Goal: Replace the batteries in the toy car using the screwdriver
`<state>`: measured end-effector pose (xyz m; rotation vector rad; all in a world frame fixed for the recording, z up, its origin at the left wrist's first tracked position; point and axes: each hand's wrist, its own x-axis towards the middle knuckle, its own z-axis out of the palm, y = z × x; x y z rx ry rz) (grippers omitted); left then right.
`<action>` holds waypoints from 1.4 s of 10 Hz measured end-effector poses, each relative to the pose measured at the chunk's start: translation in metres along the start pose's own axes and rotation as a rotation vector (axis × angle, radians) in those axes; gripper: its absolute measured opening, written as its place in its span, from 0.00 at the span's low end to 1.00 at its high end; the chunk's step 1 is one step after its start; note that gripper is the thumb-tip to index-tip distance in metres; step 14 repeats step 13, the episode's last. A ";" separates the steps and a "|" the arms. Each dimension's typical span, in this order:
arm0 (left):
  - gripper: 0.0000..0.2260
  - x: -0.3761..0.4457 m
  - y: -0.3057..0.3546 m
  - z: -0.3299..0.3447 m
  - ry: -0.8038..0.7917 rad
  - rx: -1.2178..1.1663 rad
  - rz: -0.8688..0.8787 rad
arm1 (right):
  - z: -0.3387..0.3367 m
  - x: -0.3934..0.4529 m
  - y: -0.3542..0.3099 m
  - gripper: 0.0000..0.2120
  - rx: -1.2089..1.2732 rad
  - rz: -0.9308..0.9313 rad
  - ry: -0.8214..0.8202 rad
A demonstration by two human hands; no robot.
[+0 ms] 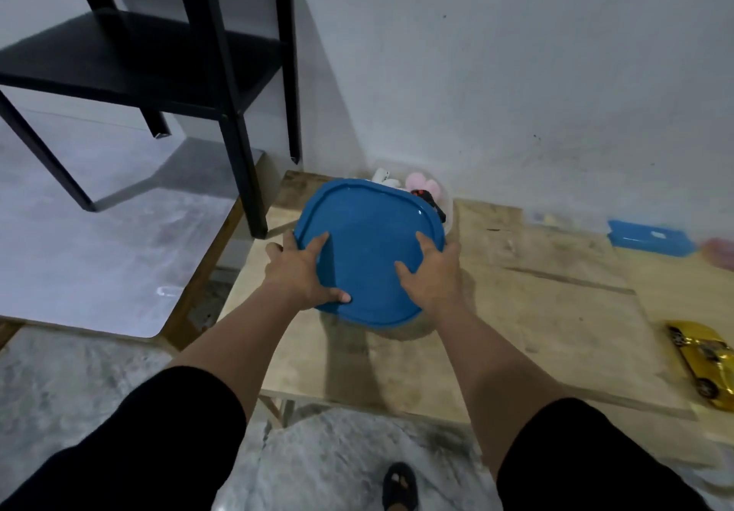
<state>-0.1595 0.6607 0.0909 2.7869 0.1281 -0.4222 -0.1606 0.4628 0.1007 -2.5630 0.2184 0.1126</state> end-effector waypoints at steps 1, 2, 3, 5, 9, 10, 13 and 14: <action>0.49 0.029 0.026 -0.008 -0.017 0.052 -0.003 | -0.014 0.031 0.005 0.33 -0.102 0.034 -0.042; 0.49 0.062 0.049 -0.010 -0.037 0.097 0.000 | -0.020 0.071 0.016 0.34 -0.173 0.051 -0.056; 0.49 0.096 0.064 -0.011 -0.070 0.129 -0.017 | -0.023 0.110 0.026 0.34 -0.203 0.060 -0.107; 0.49 0.142 0.087 -0.017 -0.161 0.254 -0.067 | -0.018 0.178 0.034 0.34 -0.249 0.040 -0.228; 0.57 0.188 0.116 -0.032 -0.272 0.554 0.063 | -0.023 0.234 0.027 0.44 -0.782 -0.204 -0.425; 0.56 0.188 0.129 -0.032 -0.307 0.624 0.028 | -0.019 0.231 0.025 0.43 -0.837 -0.205 -0.435; 0.40 0.186 0.118 -0.023 -0.253 0.173 -0.060 | -0.027 0.221 0.047 0.39 -0.560 -0.289 -0.403; 0.40 0.186 0.118 -0.023 -0.253 0.173 -0.060 | -0.027 0.221 0.047 0.39 -0.560 -0.289 -0.403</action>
